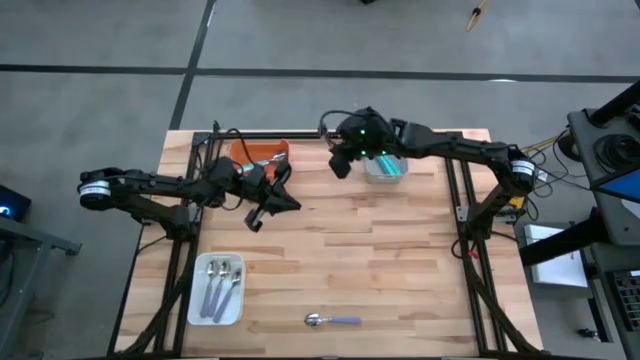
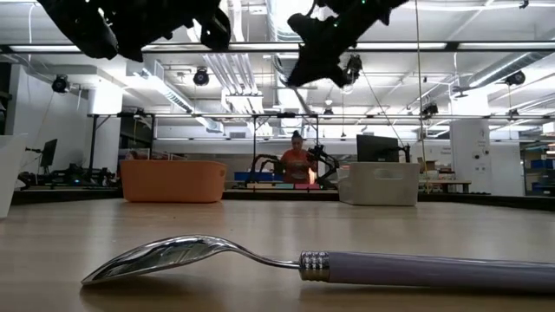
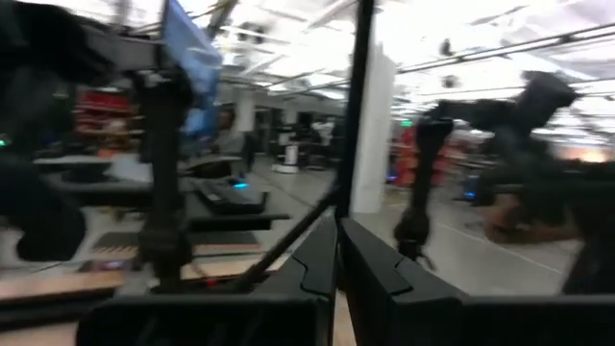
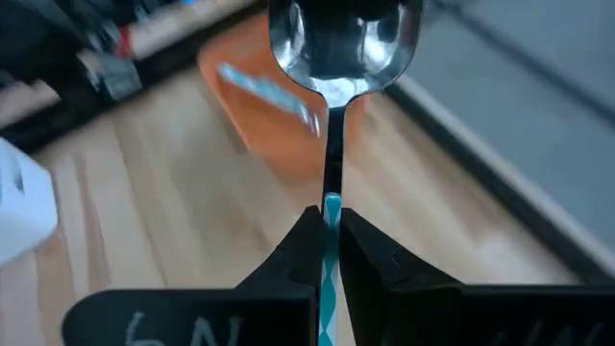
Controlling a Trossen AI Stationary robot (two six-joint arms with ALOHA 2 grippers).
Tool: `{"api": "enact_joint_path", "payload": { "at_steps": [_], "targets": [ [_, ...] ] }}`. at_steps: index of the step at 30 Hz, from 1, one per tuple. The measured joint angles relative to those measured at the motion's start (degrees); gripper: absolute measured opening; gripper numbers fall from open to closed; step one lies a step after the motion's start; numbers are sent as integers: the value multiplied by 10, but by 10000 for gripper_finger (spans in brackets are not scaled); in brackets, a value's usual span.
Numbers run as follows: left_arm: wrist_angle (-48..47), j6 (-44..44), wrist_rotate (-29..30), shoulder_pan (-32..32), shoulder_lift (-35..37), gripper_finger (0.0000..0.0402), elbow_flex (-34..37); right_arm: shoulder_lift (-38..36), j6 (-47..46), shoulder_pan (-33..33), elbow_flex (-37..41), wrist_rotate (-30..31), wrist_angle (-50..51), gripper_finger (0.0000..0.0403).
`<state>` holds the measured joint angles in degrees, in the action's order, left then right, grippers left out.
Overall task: Sort silverware by color (type)
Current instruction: Put the blue patterned spoon into the orange bin
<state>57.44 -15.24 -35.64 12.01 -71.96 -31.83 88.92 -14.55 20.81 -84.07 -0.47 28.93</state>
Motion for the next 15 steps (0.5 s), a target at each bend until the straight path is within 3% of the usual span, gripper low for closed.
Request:
{"api": "enact_joint_path", "payload": {
  "at_steps": [8,15],
  "targets": [
    [-37,11,132,0,0,0,-1,-9,49,6,136,-45,-316,12],
    [-65,28,195,3,2,0,-2,-19,12,-12,303,-43,-642,12]
  ]
}}
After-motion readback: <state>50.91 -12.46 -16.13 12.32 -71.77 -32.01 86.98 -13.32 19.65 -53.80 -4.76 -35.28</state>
